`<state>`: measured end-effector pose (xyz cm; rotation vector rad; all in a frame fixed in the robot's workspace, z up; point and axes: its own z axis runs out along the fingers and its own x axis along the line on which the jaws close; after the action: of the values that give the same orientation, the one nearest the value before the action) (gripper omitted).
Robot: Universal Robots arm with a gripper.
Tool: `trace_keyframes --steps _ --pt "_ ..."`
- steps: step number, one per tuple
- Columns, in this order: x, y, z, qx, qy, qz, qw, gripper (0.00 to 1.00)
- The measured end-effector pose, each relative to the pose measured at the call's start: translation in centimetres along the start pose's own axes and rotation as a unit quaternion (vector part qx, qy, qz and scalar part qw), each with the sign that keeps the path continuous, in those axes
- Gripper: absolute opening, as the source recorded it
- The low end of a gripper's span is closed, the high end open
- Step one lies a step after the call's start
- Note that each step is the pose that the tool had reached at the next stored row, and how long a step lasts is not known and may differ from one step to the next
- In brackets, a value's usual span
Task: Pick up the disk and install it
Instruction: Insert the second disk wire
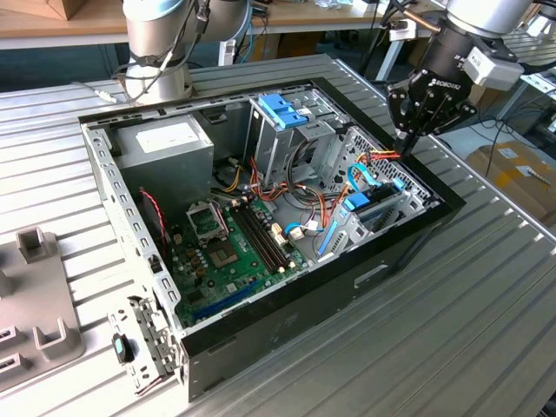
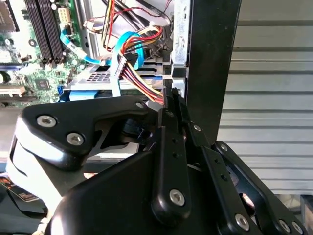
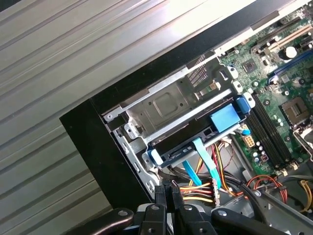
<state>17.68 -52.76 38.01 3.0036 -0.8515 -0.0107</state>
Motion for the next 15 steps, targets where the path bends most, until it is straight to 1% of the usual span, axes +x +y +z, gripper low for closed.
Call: trace_keyframes --steps 1,2,3,4,5,7,9,10,11,12,13,14,15 --pt "-0.01 0.0 0.01 0.0 -0.0003 0.014 0.9999 0.16" --pt "-0.01 0.0 0.01 0.0 -0.0006 0.029 0.99958 0.16" --pt "0.0 0.0 0.02 0.0001 -0.0009 0.041 0.99914 0.16" --pt "0.0 0.0 0.03 0.0001 -0.0012 0.057 0.99838 0.16" --pt "0.0 0.0 0.05 0.0001 -0.0018 0.085 0.99641 0.16" --pt "0.0 0.0 0.05 0.0002 -0.0021 0.101 0.99487 0.16" --pt "0.0 0.0 0.06 0.0002 -0.0025 0.119 0.99293 0.16" --pt "0.0 0.0 0.07 0.0002 -0.0027 0.13 0.99153 0.16" --pt "0.0 0.0 0.07 0.0002 -0.0029 0.138 0.99049 0.16" --pt "0.0 0.0 0.08 0.0002 -0.0033 0.155 0.98789 0.16" --pt "0.0 0.0 0.09 0.0003 -0.0036 0.174 0.98481 0.16" --pt "0.0 0.0 0.09 0.0002 -0.0038 0.186 0.98252 0.16" --pt "0.0 0.0 0.1 0.0003 -0.0041 0.196 0.98057 0.16"
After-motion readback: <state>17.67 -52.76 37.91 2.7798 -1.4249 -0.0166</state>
